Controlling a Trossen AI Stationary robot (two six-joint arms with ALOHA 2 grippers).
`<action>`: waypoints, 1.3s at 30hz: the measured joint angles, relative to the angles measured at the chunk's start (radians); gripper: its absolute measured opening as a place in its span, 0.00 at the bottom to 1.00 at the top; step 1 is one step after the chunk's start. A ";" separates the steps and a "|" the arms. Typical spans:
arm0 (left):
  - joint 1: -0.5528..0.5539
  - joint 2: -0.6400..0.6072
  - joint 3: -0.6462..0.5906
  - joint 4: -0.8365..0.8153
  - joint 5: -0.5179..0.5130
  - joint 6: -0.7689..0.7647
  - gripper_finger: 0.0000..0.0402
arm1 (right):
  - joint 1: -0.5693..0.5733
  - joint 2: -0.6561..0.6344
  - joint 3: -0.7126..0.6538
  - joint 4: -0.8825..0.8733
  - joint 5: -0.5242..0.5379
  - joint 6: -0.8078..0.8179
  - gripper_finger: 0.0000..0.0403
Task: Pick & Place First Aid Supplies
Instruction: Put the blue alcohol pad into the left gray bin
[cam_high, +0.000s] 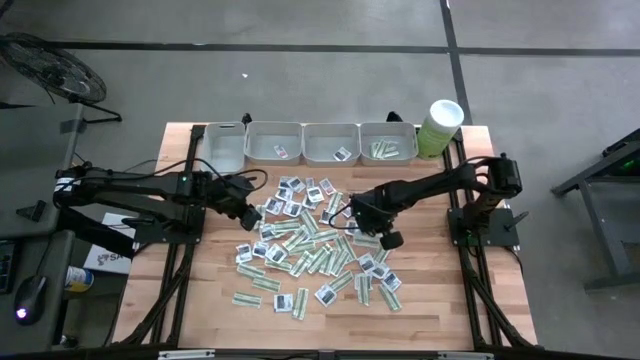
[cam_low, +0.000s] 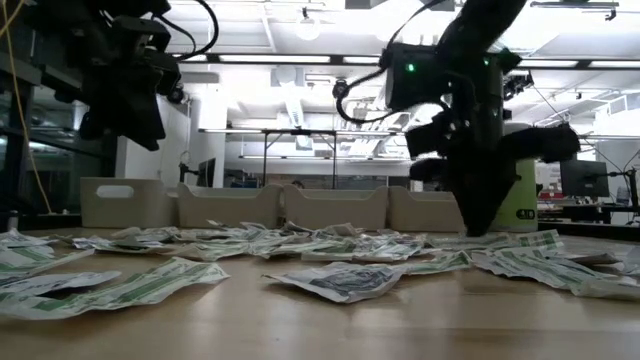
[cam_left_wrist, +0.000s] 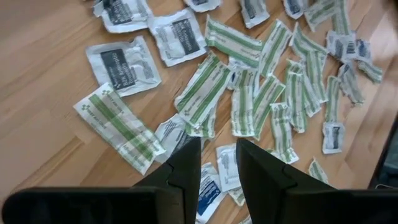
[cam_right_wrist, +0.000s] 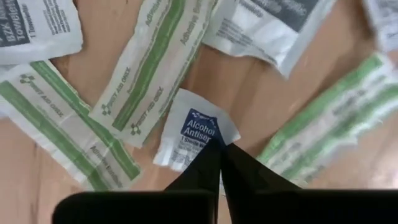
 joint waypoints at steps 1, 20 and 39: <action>0.000 0.000 0.000 0.010 0.000 0.000 0.25 | 0.000 -0.008 0.011 -0.008 0.001 0.012 0.01; 0.000 0.001 0.001 0.435 -0.206 0.336 0.25 | -0.001 -0.076 0.345 0.073 0.390 0.477 0.00; 0.000 0.052 0.002 0.837 -0.368 0.696 0.25 | 0.000 -0.076 0.409 0.646 0.612 0.492 0.00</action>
